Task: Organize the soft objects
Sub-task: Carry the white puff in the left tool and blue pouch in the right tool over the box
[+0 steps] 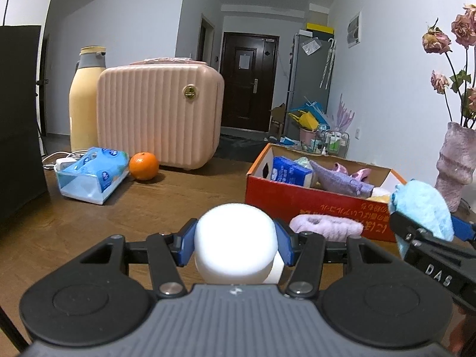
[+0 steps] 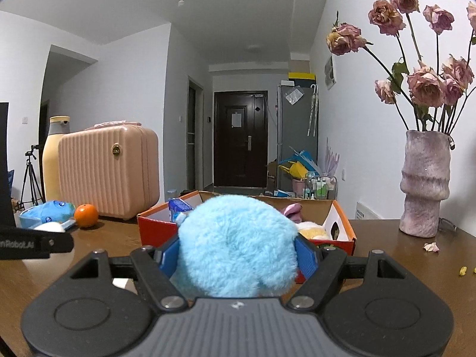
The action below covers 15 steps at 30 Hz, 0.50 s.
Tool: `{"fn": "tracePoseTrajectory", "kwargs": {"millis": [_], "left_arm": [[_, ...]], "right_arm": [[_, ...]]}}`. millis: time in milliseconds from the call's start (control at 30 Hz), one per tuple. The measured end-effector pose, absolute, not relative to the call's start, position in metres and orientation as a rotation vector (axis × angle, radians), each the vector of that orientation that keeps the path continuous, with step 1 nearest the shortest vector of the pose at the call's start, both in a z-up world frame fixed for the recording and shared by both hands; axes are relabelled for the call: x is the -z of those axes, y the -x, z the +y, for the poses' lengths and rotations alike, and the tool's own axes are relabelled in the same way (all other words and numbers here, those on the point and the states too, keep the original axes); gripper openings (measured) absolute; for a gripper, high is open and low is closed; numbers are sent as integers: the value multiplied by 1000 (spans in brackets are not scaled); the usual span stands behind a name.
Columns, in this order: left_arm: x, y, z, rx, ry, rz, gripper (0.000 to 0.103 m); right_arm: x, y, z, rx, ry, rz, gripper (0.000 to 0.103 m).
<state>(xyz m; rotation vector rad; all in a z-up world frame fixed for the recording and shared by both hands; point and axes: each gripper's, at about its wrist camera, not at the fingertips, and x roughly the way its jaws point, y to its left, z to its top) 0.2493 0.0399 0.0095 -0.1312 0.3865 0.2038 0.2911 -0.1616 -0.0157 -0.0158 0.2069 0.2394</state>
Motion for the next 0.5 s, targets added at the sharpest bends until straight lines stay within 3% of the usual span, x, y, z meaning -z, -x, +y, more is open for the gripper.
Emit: {"fn": "tracePoseTrajectory", "kwargs": {"millis": [500], "left_arm": [[-20, -279, 22, -190, 155, 353, 55]], "right_arm": [[14, -308, -170, -222, 2, 174, 76]]}}
